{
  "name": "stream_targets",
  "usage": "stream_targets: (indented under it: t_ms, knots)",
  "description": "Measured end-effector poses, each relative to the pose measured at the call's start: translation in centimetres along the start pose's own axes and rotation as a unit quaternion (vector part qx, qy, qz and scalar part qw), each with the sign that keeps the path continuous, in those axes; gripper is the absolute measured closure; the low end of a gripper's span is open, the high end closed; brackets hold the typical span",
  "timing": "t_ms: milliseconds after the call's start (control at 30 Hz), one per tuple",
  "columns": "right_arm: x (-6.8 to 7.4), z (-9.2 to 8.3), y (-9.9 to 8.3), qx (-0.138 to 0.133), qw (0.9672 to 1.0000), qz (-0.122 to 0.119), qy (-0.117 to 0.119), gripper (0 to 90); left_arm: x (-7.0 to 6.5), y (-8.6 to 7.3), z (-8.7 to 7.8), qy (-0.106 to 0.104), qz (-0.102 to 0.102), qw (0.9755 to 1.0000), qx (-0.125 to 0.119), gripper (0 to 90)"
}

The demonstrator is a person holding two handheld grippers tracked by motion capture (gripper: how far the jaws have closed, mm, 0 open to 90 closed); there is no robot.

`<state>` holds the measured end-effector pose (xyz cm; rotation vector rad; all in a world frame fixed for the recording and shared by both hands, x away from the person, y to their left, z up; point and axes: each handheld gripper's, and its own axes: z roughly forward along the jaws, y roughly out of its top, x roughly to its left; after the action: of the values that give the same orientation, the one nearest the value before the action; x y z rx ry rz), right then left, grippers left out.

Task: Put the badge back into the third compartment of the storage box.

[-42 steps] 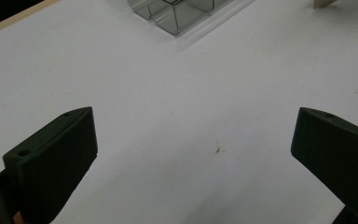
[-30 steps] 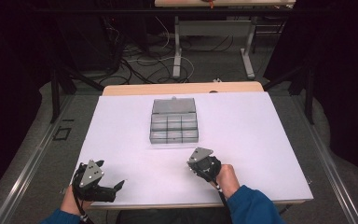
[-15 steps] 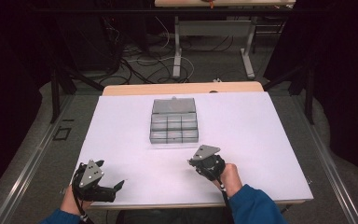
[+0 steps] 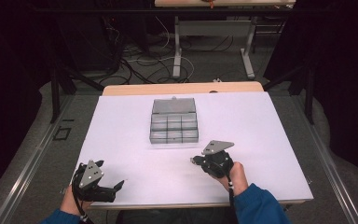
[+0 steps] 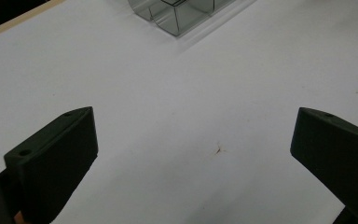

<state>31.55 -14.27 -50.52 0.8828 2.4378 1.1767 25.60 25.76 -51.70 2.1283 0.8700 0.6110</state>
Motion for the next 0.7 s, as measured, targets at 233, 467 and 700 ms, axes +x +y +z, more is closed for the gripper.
stream_targets:
  t_ms: [233, 467, 700]
  knots:
    - [-0.6, -0.6, 0.0, -0.013, 0.9998, 0.009, -0.010, 88.1, 0.0, 0.0, 0.0, -0.002, 0.004, 1.0000, -0.001, 0.8]
    - [-1.1, -1.2, 0.1, -0.013, 0.9997, 0.008, -0.018, 88.1, 0.0, 0.0, 0.0, -0.002, 0.003, 1.0000, -0.002, 0.8]
    - [-1.8, -1.4, 0.1, -0.025, 0.9989, 0.015, -0.037, 88.1, 0.0, 0.0, 0.0, -0.002, 0.004, 1.0000, -0.002, 0.8]
